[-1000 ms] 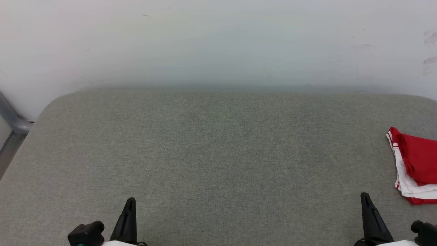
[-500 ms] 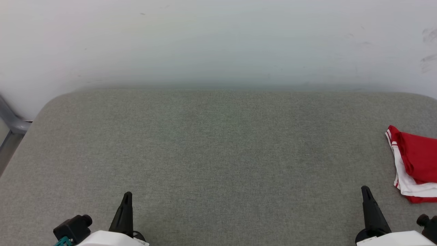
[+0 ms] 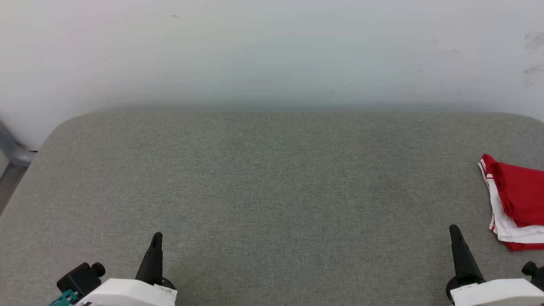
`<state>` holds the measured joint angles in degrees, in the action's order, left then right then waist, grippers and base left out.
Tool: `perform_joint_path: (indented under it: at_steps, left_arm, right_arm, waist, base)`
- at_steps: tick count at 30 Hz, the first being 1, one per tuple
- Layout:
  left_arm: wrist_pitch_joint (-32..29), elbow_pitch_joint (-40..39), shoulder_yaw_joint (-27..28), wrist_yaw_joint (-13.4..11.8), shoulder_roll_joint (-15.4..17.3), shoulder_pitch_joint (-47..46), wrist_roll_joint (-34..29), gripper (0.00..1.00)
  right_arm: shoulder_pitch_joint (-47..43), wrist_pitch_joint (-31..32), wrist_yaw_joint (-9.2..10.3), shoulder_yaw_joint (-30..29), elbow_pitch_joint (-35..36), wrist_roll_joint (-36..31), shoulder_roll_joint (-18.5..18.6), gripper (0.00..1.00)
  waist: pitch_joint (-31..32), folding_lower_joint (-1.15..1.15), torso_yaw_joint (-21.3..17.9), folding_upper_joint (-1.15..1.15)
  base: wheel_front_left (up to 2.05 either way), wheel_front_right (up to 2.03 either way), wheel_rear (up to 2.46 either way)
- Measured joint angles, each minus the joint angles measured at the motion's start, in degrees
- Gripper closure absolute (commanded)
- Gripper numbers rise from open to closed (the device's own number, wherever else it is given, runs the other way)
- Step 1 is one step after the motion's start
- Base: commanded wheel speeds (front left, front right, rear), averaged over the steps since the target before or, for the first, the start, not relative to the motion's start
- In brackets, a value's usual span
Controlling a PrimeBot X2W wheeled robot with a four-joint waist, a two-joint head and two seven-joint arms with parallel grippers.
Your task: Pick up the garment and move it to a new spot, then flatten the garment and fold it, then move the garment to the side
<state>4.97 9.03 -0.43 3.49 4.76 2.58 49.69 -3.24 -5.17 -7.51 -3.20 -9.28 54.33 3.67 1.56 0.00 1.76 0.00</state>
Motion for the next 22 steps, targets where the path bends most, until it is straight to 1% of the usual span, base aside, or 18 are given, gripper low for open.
perform_joint_path:
  at_steps: [22]
  left_arm:
    - [-3.6, 1.7, 1.9, 1.1, -0.3, -2.9, 15.2, 1.0]
  right_arm:
    - [3.2, 3.5, 0.0, -0.5, -1.6, 13.6, 0.1, 1.0]
  waist:
    - [-0.5, 0.0, -0.5, 0.0]
  base:
    - [0.0, 0.0, 0.0]
